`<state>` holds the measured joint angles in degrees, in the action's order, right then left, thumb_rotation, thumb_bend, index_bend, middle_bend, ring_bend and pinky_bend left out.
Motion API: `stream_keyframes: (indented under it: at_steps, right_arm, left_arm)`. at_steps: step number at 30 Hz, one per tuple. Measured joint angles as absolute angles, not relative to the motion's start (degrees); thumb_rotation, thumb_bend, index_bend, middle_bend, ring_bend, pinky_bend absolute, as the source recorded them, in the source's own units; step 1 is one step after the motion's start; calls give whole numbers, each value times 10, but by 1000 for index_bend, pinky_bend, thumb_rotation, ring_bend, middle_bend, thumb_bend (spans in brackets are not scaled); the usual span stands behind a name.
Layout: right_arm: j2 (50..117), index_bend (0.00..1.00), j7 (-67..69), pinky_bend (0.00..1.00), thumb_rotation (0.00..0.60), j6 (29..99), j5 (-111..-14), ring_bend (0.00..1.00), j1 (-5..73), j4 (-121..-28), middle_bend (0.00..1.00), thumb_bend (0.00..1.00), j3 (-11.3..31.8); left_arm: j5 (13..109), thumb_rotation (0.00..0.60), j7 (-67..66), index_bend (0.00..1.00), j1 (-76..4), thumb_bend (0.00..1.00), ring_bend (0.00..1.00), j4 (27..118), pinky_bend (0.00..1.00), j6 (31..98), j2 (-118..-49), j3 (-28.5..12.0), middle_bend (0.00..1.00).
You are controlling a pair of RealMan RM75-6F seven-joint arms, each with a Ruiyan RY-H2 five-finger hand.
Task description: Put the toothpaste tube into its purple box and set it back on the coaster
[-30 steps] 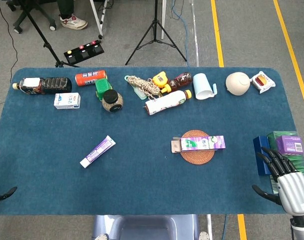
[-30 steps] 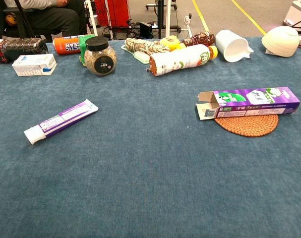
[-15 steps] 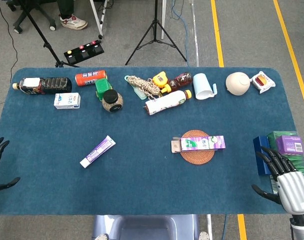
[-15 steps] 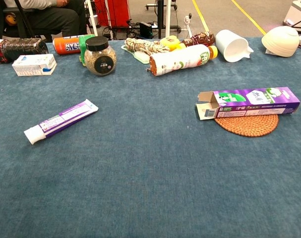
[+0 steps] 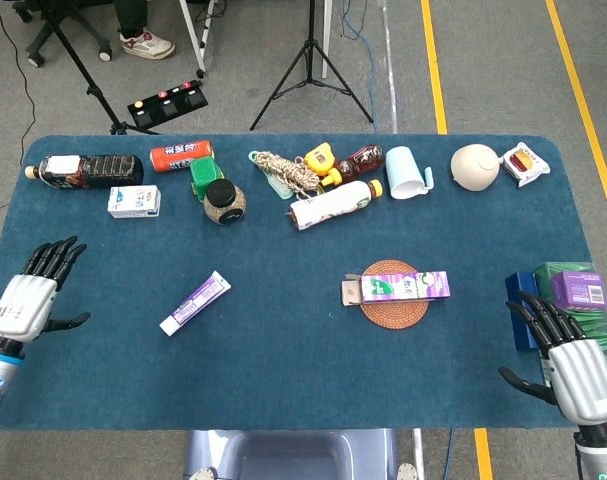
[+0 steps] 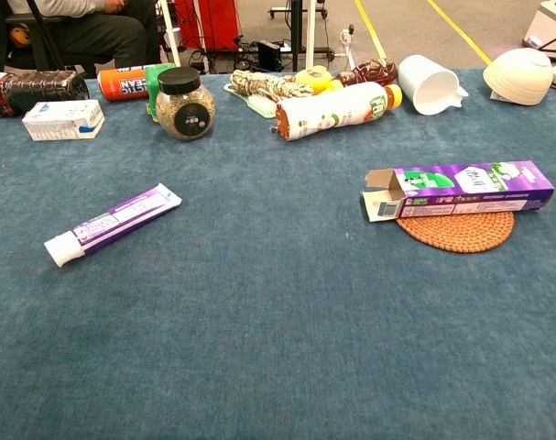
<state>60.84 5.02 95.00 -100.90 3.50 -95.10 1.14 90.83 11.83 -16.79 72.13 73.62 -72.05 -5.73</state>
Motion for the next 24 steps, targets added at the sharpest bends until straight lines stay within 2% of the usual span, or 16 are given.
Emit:
stream_keyframes:
  at_steps: [14,24]
  right_arm:
    - [604,156,66,240,600,950,-1001,171,36,-950,121,13,15]
    - [605,156,71,240,600,946,-995,174,38,-948,121,13,16]
  left_arm:
    - [843,600,7,0,-246,85,0,700,42,633,-813,-84,0]
    - [808,600,-64,0,-280,84,0,696,41,599,-871,-88,0]
